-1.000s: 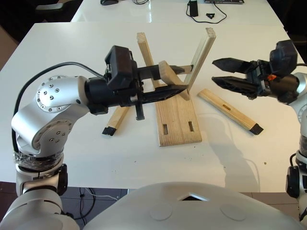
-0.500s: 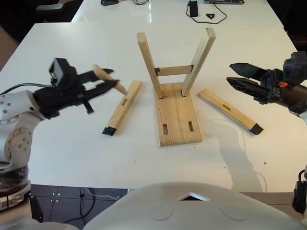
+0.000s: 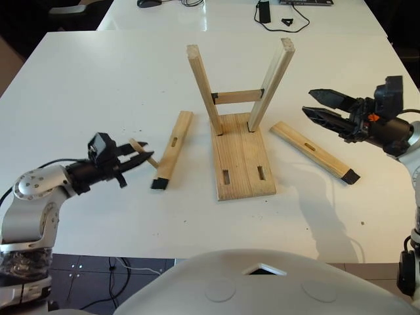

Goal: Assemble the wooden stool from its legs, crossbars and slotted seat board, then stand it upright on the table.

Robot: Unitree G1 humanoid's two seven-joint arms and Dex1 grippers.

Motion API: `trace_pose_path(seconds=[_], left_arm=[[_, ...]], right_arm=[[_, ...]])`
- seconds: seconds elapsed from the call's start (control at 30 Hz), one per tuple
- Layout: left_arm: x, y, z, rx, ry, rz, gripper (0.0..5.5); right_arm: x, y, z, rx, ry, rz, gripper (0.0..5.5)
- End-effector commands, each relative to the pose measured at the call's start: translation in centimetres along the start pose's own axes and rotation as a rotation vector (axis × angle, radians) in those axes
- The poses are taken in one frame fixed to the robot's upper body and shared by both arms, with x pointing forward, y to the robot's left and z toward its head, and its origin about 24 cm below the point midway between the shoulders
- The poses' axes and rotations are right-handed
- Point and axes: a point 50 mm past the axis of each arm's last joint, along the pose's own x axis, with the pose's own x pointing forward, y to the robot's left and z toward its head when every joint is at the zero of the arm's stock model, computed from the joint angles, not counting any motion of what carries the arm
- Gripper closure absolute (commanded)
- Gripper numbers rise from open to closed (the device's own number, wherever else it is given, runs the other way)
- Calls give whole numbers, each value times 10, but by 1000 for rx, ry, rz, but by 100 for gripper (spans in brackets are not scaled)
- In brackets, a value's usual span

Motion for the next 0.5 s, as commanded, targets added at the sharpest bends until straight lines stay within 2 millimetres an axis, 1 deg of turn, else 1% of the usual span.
trace_pose_path(seconds=[0.03,0.2,0.3,0.4,0.5], left_arm=[[2,-12,20,11,-51,-91,421],[5,6,43,88,-119,-7,421],[18,13,54,127,-155,-13,421],[36,23,50,156,-123,-36,421],[45,35,44,176,-101,-36,421]], right_arm=[[0,-1,2,-3,-1,-7,315],[1,-3,2,-9,7,-11,315],[4,-5,0,-15,17,-13,315],[9,-8,-7,-38,65,-21,315],[14,-12,-15,-48,99,-24,315]])
